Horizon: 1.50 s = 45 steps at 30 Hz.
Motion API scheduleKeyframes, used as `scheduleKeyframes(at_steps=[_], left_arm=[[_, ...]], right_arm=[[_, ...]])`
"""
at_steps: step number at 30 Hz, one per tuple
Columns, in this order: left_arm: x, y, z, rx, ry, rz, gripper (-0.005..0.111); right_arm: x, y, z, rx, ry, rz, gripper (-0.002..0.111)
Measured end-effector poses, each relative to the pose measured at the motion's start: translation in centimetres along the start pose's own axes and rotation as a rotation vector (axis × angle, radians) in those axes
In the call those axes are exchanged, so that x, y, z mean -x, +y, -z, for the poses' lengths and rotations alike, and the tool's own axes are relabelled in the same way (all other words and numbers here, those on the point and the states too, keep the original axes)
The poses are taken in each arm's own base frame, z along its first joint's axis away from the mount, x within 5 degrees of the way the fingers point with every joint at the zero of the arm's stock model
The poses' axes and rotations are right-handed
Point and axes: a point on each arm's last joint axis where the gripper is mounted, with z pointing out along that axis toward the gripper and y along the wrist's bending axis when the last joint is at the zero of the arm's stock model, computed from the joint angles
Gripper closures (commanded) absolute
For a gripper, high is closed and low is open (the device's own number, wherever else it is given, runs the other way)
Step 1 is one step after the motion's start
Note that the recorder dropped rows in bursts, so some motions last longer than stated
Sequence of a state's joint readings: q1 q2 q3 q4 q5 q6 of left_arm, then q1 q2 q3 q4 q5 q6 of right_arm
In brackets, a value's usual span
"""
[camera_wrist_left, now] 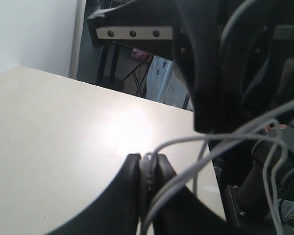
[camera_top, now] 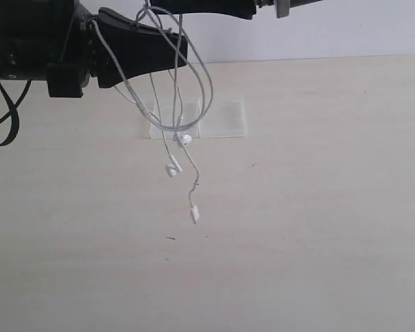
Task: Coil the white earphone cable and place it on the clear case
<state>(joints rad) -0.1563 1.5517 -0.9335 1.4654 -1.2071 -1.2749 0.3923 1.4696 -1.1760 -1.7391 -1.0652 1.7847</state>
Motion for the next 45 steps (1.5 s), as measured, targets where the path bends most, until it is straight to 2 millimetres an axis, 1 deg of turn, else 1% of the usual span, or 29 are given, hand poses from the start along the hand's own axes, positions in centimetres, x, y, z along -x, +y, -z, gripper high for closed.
scheduleKeyframes(at_steps=[3,10,16,23,29,34,37,40,43,45], left_arm=[[0.0,0.0,0.0,0.000,0.000,0.000,0.107],[0.0,0.0,0.0,0.000,0.000,0.000,0.107],[0.0,0.0,0.0,0.000,0.000,0.000,0.107],[0.0,0.0,0.0,0.000,0.000,0.000,0.107],[0.0,-0.1,-0.1,-0.004,0.001,-0.003,0.107],[-0.1,-0.4,-0.6,-0.023,0.007,-0.014,0.107],[-0.1,-0.6,-0.7,-0.033,0.014,-0.020,0.107],[-0.2,-0.6,-0.7,-0.034,0.016,-0.021,0.107],[-0.1,-0.6,-0.7,-0.033,0.014,-0.020,0.107],[0.0,-0.5,-0.7,-0.030,0.004,-0.016,0.107]], right_arm=[[0.2,-0.2,0.0,-0.023,-0.009,0.006,0.108],[2.0,0.0,0.3,-0.043,-0.039,0.044,0.108],[2.1,-0.2,0.4,-0.069,-0.047,0.044,0.108],[2.8,-0.3,0.5,-0.096,-0.063,0.059,0.108],[3.7,-0.2,0.5,-0.070,-0.154,0.004,0.108],[3.6,-1.3,0.0,-0.084,-0.184,-0.046,0.108],[2.9,-3.1,-0.5,-0.177,-0.166,-0.066,0.108],[1.8,-5.1,-1.2,-0.254,-0.139,-0.094,0.108],[0.6,-6.4,-2.0,-0.275,-0.089,-0.104,0.108],[-0.2,-7.1,-2.4,-0.285,-0.043,-0.100,0.103]])
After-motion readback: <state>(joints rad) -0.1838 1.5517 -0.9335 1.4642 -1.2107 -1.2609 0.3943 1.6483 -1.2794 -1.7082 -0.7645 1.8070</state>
